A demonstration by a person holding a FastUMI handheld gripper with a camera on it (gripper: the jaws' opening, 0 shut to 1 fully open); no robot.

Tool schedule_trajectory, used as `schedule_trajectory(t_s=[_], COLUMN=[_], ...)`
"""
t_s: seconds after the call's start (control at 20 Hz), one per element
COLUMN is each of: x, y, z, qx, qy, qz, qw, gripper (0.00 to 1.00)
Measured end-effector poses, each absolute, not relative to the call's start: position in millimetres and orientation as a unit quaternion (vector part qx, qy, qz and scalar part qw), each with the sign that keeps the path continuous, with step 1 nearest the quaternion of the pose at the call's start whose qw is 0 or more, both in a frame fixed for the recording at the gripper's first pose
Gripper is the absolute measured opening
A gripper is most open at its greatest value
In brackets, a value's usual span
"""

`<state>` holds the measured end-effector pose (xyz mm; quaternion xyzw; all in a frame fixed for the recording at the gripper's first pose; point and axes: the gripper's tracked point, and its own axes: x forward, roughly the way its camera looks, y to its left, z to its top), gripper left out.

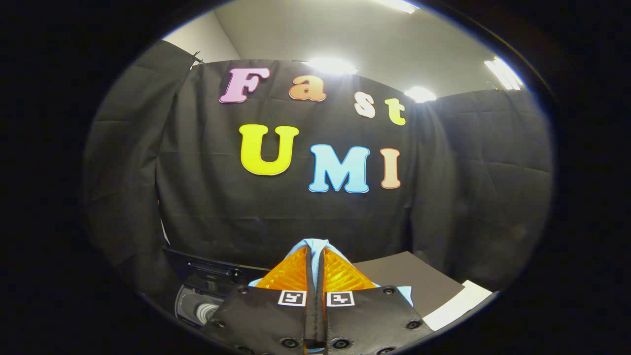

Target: Put the clothes into the washing machine and then close the washing machine lid.

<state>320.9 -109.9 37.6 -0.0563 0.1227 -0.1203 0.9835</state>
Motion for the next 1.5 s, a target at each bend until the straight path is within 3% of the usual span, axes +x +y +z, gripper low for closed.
schedule_trajectory(t_s=[0.95,1.5], x=[349,367], y=[50,101], z=[3,-114], qx=[-0.052,-0.025], qy=[0.126,0.211], qz=[-0.079,-0.053], qw=[0.987,0.976], gripper=[0.01,0.01])
